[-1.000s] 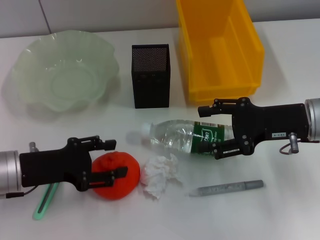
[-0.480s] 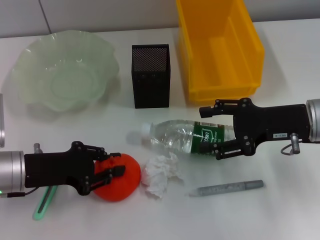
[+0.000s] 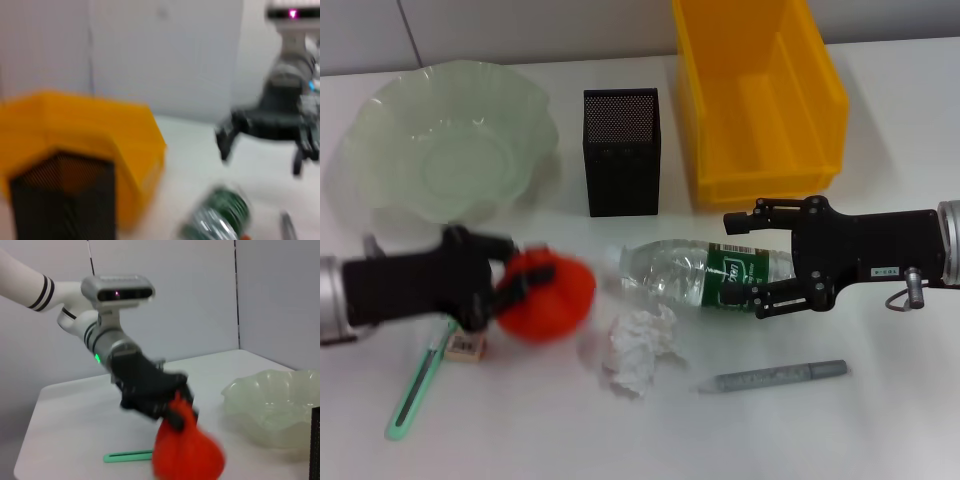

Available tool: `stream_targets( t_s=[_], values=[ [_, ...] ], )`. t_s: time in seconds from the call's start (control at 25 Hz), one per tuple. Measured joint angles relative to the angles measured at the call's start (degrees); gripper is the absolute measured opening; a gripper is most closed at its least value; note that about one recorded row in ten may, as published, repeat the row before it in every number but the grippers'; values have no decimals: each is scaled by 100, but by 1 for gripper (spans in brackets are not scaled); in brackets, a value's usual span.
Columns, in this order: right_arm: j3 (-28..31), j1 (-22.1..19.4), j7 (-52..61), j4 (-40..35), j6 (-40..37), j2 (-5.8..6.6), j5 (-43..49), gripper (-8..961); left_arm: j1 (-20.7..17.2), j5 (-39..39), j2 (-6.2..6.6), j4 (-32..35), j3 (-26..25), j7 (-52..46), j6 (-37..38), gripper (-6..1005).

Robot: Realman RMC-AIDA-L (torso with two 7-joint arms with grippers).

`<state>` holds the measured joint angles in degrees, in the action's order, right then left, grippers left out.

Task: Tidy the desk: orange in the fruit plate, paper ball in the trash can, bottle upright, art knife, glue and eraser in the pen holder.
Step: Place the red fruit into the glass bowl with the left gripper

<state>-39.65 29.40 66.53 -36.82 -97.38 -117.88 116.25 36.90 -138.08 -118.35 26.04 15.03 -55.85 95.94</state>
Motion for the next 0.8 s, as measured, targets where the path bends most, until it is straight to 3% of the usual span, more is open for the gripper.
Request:
stream_targets(
  t_s=[0.16,0.32,0.4,0.48,0.6,0.8],
  values=[
    [2,-8,0,-1,0,-3,-3,839,-72,958,14,364,2,139,165,170],
    [11,-14,0,-1,0,-18,-10,839,-46,1760,15,583,-15,106,-196,161],
    [42,-15,0,-1,0,-21,-13,839,-29,2499,9,515,-11,98,-1008,157],
    [57,-16,0,0,0,-23,-13,839,-23,2689,1,463,8,113,-1297,150],
    [83,-14,0,0,0,-29,-21,839,154,3044,-21,134,196,236,-2471,139],
    [97,-10,0,0,0,-25,-70,839,368,3232,-38,-277,244,438,-3387,122]
  ],
)
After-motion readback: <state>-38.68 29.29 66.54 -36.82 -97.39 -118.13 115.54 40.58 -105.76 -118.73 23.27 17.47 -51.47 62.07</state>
